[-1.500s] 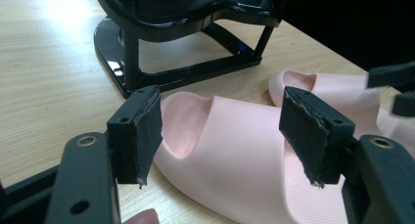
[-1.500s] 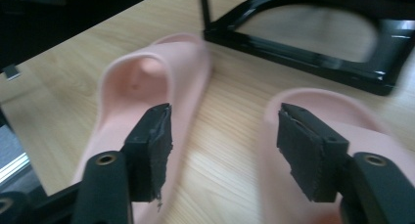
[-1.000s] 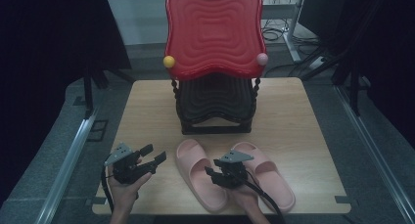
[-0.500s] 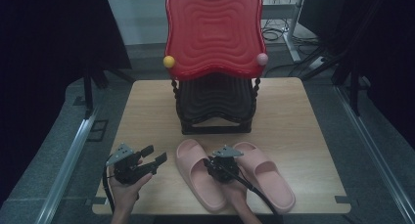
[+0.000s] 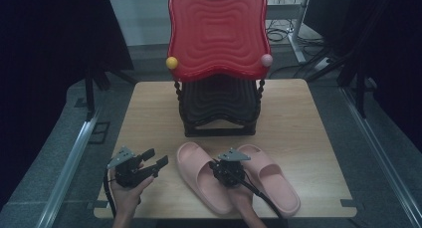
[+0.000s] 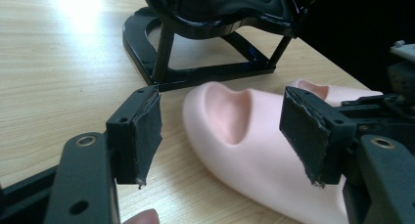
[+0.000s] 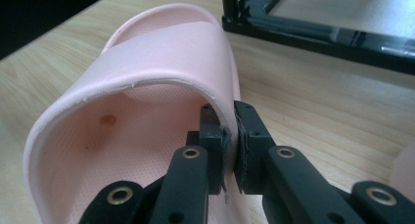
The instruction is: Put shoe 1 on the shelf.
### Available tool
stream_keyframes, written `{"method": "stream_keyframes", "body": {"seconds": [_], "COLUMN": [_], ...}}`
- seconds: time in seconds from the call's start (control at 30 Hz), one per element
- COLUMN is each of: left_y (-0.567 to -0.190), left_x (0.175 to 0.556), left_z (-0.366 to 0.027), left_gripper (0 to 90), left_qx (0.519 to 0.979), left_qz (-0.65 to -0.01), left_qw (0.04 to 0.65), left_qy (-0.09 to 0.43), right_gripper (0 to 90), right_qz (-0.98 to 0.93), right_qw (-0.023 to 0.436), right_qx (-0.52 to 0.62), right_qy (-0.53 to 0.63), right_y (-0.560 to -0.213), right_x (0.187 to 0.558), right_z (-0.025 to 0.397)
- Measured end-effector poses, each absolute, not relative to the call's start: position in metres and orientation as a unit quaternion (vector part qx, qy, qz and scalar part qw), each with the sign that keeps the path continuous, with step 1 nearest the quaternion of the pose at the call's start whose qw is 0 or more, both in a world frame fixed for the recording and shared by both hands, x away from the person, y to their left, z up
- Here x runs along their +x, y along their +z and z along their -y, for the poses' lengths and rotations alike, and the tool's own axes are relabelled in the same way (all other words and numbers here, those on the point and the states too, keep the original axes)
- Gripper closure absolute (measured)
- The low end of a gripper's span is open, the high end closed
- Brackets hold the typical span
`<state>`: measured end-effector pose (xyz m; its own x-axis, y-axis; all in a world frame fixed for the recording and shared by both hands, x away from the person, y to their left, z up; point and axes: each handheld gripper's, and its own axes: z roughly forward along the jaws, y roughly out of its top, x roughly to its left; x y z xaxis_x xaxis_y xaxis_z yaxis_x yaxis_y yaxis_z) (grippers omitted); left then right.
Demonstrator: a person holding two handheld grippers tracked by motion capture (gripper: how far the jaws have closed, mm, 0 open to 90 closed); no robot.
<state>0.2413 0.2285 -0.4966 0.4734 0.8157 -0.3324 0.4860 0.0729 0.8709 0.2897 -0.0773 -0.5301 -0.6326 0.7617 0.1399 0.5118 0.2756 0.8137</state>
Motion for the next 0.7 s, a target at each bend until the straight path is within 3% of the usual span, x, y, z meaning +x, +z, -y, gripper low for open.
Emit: {"method": "stream_keyframes", "body": {"seconds": [0.7], "left_y": [-0.499], "left_x": [0.241], "left_z": [-0.224], "left_gripper": [31.7], "left_qx": [0.665], "left_qz": [-0.489], "left_qw": [0.547], "left_qy": [0.137], "right_gripper": [83.8], "right_qz": [-0.719], "right_qw": [0.141], "right_qx": [0.400], "right_qy": [0.550], "right_y": [-0.475], "right_x": [0.275], "right_z": [0.110]}}
